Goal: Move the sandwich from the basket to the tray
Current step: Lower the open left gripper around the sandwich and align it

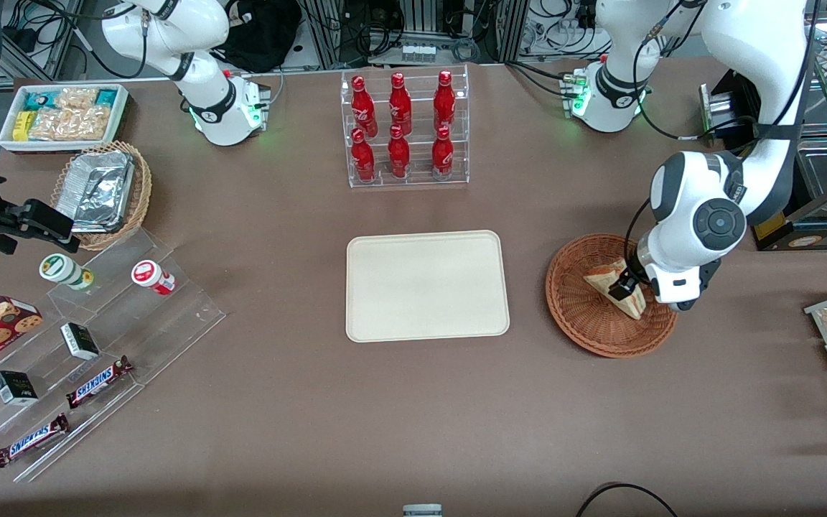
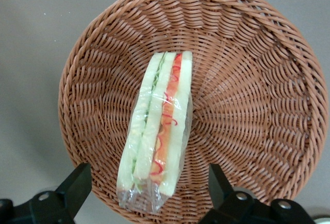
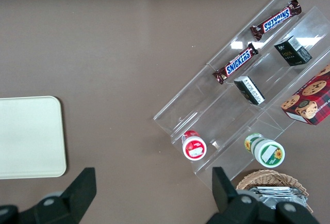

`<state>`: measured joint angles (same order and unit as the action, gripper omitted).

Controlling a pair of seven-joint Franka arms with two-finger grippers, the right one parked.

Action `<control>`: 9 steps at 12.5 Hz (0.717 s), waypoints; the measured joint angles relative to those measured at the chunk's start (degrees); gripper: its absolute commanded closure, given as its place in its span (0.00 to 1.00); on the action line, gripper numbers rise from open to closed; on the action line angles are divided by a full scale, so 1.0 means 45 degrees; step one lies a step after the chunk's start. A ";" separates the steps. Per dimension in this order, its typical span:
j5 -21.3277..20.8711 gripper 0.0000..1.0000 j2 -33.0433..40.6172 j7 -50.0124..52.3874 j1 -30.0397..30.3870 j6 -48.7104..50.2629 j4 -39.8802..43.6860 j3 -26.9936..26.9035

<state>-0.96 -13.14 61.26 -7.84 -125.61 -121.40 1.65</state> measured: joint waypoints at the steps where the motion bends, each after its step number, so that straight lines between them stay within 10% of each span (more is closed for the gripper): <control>1: 0.0000 0.00 -0.0068 0.0000 -0.0001 -0.0073 -0.0023 -0.0002; 7: 0.0149 0.00 -0.0563 0.0014 -0.0003 -0.0431 -0.0176 0.0011; 9: 0.0284 0.23 -0.0724 0.0016 -0.0003 -0.0435 -0.0182 0.0013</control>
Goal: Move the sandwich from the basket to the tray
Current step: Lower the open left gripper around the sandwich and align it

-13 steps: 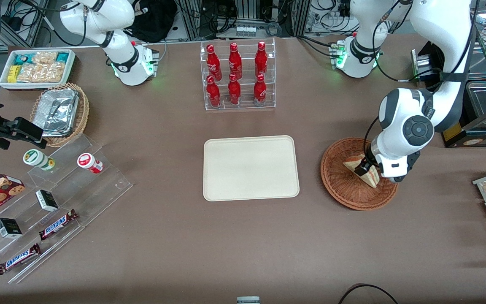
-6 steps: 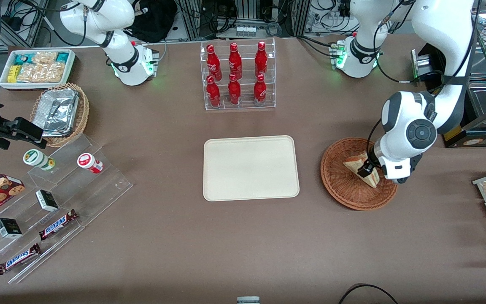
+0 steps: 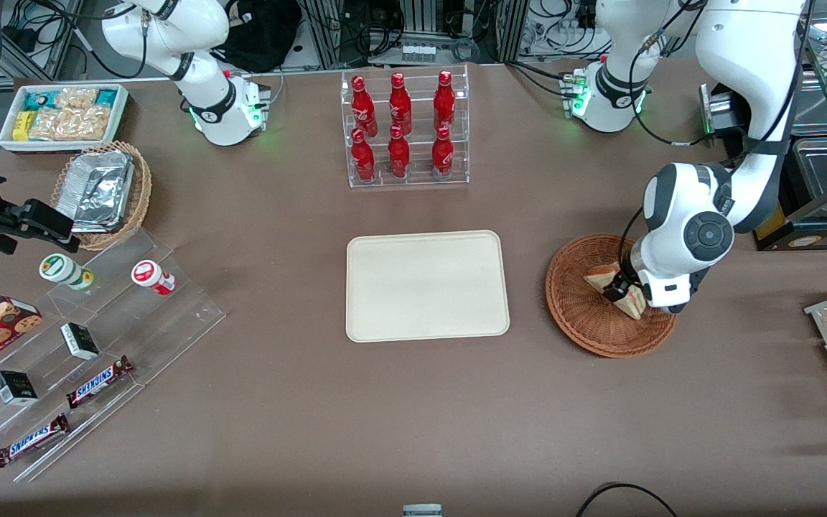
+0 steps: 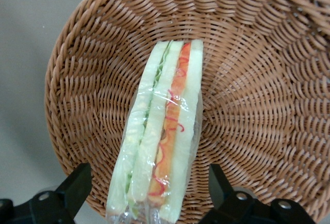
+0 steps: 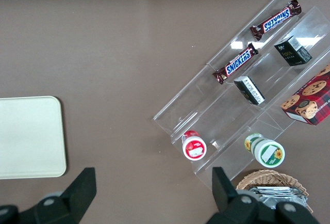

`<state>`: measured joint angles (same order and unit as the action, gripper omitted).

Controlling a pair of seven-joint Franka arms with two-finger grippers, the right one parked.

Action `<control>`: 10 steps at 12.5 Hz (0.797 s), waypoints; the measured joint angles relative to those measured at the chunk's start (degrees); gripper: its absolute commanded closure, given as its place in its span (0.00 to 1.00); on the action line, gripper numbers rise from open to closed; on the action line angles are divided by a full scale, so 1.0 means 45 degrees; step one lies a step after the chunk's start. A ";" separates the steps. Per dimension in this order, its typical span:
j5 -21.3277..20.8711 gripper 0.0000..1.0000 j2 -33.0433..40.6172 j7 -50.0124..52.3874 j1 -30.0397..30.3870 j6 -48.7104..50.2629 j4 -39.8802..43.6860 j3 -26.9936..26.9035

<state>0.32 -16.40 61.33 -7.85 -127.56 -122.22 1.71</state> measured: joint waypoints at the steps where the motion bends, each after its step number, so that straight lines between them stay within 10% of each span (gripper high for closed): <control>1: 0.0004 0.57 -0.0044 0.0002 0.0000 0.0000 -0.0003 0.0000; 3: 0.0010 0.87 -0.0062 0.0011 0.0000 0.0000 -0.0003 0.0000; 10: 0.0011 0.90 0.0222 -0.0084 -0.0012 0.1012 0.0639 0.0029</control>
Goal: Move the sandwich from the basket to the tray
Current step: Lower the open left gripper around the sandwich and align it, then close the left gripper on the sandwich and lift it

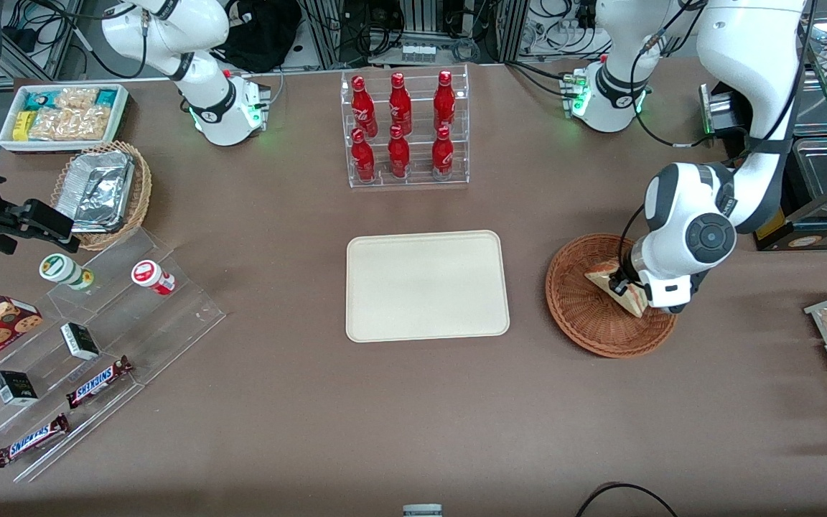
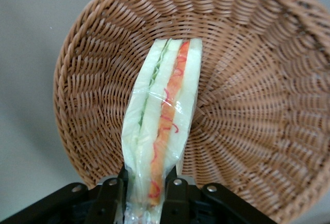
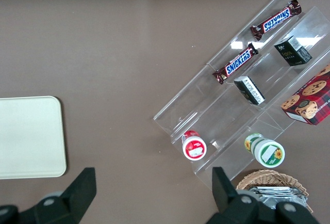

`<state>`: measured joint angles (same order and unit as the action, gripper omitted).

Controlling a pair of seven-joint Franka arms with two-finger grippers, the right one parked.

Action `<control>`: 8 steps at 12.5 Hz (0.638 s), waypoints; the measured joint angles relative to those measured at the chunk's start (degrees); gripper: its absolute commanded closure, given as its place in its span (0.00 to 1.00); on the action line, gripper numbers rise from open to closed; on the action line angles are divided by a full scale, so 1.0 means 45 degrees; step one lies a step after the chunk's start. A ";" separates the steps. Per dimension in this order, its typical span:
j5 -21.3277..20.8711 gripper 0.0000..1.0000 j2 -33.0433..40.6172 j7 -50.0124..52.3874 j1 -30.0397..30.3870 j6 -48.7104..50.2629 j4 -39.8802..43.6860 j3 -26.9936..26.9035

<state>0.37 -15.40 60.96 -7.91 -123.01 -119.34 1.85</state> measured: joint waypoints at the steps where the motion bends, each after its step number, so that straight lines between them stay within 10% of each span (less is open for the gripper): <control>1: 0.0000 0.91 0.0052 -0.0014 -0.0013 0.0455 0.0385 0.0025; 8: -0.0001 0.92 0.0104 -0.2608 -0.0632 0.3088 0.2970 0.0922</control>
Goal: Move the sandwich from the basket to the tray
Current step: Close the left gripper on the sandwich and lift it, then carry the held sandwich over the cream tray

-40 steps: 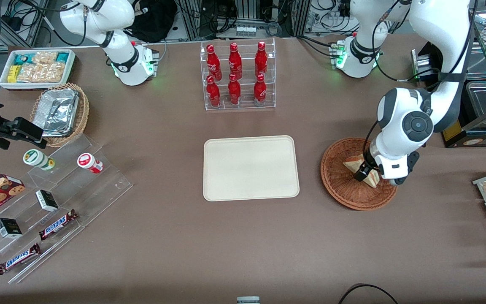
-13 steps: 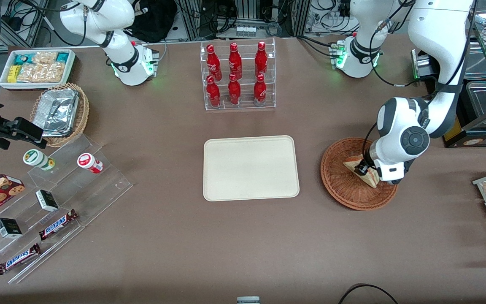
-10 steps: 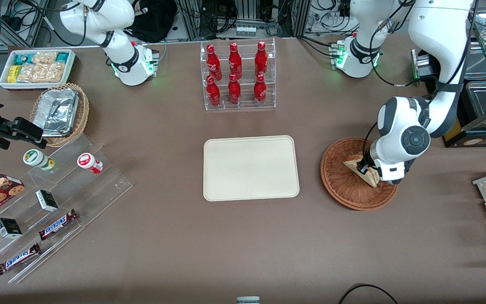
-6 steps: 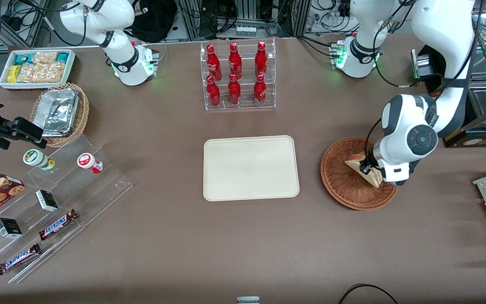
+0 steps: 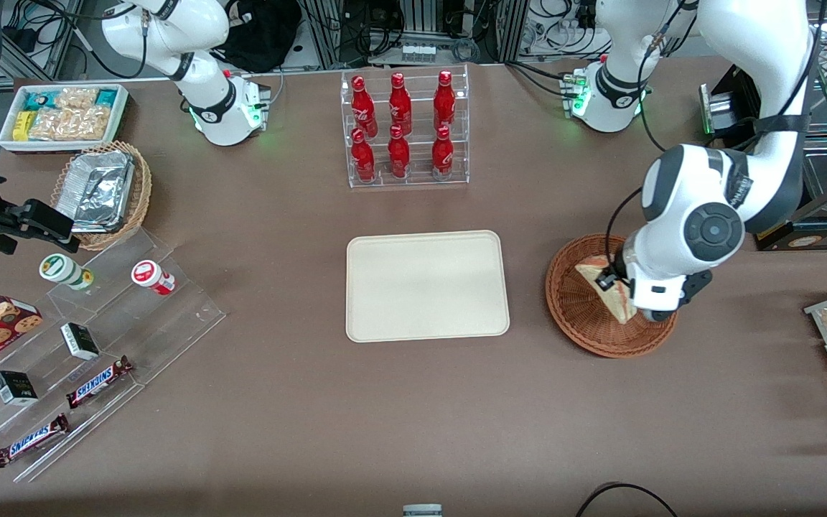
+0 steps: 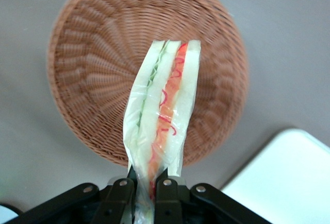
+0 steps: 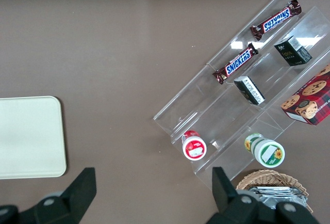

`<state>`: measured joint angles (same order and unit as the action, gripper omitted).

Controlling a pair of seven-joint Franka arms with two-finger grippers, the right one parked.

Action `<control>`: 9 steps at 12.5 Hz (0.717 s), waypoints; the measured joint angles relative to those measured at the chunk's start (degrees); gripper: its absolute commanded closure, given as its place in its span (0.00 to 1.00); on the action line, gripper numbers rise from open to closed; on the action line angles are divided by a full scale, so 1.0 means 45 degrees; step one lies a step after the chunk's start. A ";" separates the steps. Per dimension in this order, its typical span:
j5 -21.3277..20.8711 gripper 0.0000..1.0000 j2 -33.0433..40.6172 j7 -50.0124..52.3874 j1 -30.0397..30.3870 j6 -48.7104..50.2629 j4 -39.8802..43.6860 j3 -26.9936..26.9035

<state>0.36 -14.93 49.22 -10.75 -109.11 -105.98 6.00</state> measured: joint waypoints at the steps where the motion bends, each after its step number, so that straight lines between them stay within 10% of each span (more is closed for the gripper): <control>1: -0.0001 0.92 -0.0069 -0.0378 -0.0228 0.0000 0.0080 0.0230; 9: 0.0022 0.92 -0.2396 -0.1747 -0.3392 -0.0480 0.2248 0.0492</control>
<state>0.46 -25.71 41.36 -26.01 -111.27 -95.86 8.21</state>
